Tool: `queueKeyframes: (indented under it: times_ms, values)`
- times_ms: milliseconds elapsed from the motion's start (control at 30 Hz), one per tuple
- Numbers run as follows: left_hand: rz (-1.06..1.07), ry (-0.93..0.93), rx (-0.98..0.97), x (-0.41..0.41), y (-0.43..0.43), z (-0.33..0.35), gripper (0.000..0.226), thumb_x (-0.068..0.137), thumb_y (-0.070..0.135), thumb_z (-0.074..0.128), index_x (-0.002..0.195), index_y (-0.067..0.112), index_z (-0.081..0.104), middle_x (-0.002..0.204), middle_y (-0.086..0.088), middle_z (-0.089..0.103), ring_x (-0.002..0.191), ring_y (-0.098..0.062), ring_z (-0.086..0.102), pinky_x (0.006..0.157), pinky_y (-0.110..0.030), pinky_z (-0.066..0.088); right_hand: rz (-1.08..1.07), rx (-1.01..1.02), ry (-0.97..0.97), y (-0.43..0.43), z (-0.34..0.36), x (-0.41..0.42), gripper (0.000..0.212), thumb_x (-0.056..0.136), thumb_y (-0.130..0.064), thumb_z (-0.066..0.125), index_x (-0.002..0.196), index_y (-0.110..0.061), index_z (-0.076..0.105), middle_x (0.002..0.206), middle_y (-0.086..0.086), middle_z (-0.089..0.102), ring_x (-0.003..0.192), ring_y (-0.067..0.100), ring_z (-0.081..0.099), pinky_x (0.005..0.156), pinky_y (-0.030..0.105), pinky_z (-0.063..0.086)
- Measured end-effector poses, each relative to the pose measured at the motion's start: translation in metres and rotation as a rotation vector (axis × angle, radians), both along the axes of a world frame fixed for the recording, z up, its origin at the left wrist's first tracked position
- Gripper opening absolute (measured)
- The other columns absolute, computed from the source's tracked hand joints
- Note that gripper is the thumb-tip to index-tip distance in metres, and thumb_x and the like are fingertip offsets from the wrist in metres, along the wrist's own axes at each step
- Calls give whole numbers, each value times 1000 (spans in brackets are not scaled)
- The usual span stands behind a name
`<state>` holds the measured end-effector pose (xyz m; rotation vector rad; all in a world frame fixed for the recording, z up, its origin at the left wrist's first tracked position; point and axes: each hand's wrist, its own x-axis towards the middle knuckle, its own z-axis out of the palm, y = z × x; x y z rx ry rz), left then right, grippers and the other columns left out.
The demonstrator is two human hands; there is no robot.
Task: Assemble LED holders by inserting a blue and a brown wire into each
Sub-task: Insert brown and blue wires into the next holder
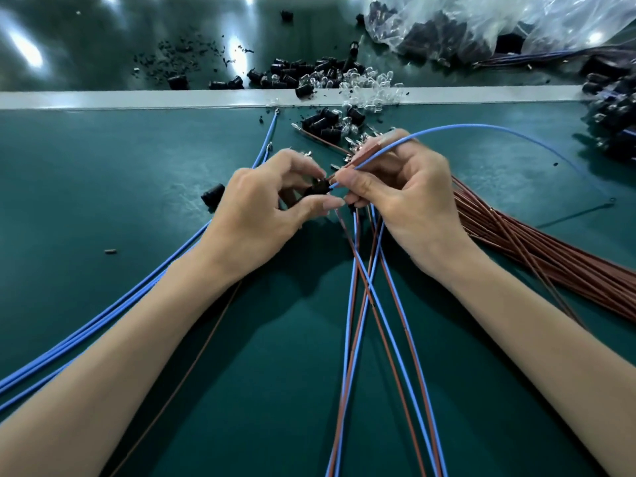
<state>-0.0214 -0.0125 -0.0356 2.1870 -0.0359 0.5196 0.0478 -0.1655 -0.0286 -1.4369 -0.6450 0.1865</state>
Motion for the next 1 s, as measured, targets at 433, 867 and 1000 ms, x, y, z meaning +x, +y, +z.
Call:
queueKeyframes:
  times_ms: [433, 867, 1000]
  values:
    - [-53, 44, 17, -2, 0, 1, 39, 73, 48, 64, 70, 9, 65, 58, -1, 64, 50, -17, 52, 52, -21, 41, -12, -110, -17, 0, -1, -1, 11, 82, -13, 72, 79, -15, 62, 64, -6, 66, 57, 5, 60, 58, 18, 49]
    - [-93, -53, 207, -2, 1, -1, 53, 73, 55, 69, 61, 6, 56, 48, 6, 41, 46, -13, 35, 47, -23, 34, -72, -98, 12, 2, 2, -3, 22, 96, -12, 54, 74, -13, 55, 56, -3, 63, 45, 8, 56, 46, 19, 45]
    - [-53, -96, 231, -3, -1, 0, 47, 82, 49, 59, 63, 6, 57, 49, 1, 45, 46, -18, 38, 48, -29, 37, -59, -53, 10, 2, 3, -3, 22, 97, -12, 52, 75, -14, 52, 58, -2, 64, 46, 11, 58, 47, 21, 47]
